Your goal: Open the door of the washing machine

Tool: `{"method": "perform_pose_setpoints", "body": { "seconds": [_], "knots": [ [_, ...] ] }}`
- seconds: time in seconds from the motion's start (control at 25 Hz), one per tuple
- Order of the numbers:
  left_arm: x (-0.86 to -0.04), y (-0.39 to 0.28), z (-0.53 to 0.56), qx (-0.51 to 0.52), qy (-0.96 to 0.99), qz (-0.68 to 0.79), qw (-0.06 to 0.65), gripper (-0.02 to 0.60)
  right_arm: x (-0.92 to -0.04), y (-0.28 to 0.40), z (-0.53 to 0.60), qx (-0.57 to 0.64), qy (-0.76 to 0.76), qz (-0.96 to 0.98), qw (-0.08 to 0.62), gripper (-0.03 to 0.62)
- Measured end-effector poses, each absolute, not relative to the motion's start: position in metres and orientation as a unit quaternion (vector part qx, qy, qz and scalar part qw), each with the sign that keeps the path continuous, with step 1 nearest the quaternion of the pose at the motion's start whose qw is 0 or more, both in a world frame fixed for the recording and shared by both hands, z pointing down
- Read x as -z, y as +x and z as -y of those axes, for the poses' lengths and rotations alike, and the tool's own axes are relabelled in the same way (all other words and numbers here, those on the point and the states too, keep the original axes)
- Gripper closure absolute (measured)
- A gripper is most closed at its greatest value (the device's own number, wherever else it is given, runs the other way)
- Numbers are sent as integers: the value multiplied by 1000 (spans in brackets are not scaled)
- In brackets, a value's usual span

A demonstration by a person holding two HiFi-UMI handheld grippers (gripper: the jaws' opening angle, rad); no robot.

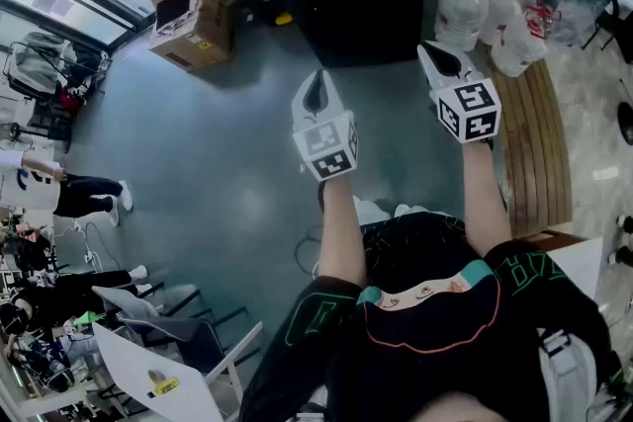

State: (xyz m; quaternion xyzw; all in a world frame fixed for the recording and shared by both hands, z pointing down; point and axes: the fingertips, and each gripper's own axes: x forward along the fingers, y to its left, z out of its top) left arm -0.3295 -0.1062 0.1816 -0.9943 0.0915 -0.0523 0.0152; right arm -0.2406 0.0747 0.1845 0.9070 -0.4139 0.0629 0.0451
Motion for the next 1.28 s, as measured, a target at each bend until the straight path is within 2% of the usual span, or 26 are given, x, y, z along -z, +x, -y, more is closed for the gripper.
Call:
{"method": "perform_pose_setpoints", "body": {
  "seconds": [0.16, 0.6, 0.92, 1.04, 1.28],
  "knots": [
    [-179, -330, 97, 54, -994, -89, 18, 571, -180, -244, -80, -60, 901, 426, 60, 591],
    [-173, -317, 99, 56, -994, -93, 29, 571, -168, -215, -91, -52, 916, 398, 14, 591],
    [-208, -315, 132, 93, -989, -113, 6, 571, -198, -200, -64, -83, 906, 416, 5, 591],
    [-224, -289, 139, 100, -990, -103, -1, 571, -213, -183, -58, -92, 903, 418, 18, 591],
    [-261, -193, 119, 126, -991, -37, -10, 571, -244, -103, -89, -130, 927, 353, 12, 591]
  ]
}}
